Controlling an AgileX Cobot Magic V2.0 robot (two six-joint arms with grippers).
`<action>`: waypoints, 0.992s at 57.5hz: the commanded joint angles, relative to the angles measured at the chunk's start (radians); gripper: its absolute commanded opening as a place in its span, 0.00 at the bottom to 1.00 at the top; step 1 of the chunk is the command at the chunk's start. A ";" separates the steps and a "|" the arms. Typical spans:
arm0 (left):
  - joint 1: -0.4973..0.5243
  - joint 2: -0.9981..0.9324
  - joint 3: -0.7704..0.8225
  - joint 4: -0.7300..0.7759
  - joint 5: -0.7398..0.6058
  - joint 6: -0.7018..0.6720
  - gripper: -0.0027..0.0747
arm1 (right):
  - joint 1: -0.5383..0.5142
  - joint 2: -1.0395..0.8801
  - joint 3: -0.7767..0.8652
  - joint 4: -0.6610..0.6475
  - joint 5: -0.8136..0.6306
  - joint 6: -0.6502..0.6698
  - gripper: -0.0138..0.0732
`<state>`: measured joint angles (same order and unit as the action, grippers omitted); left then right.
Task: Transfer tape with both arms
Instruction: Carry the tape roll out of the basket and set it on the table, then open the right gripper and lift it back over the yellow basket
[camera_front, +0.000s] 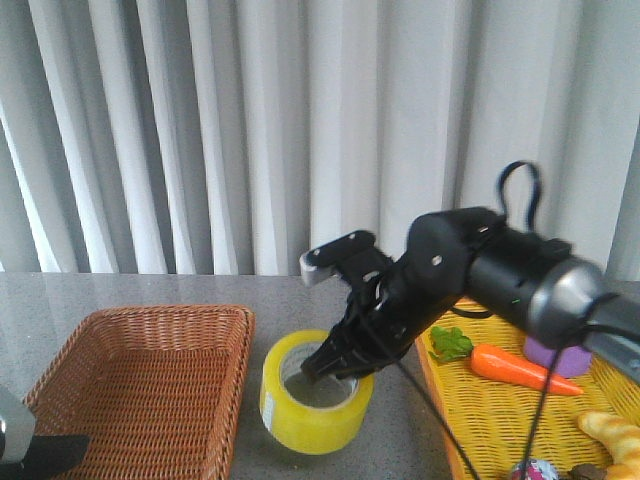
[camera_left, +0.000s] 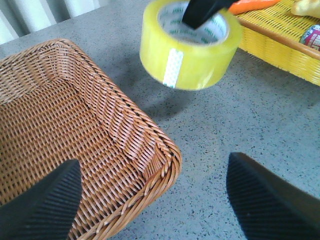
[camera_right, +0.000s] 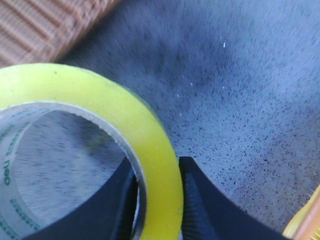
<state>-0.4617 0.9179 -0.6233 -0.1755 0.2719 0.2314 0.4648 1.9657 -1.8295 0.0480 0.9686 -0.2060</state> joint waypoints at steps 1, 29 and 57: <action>-0.005 -0.006 -0.035 -0.014 -0.077 -0.004 0.78 | 0.000 -0.017 -0.061 -0.069 -0.031 0.033 0.32; -0.005 -0.006 -0.035 -0.014 -0.076 -0.004 0.78 | -0.001 0.055 -0.063 -0.127 -0.017 0.060 0.54; -0.005 -0.006 -0.035 -0.014 -0.076 -0.004 0.78 | -0.001 -0.296 0.026 -0.072 -0.015 0.095 0.69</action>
<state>-0.4617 0.9179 -0.6233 -0.1755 0.2728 0.2314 0.4682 1.8217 -1.8356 -0.0275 1.0037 -0.1145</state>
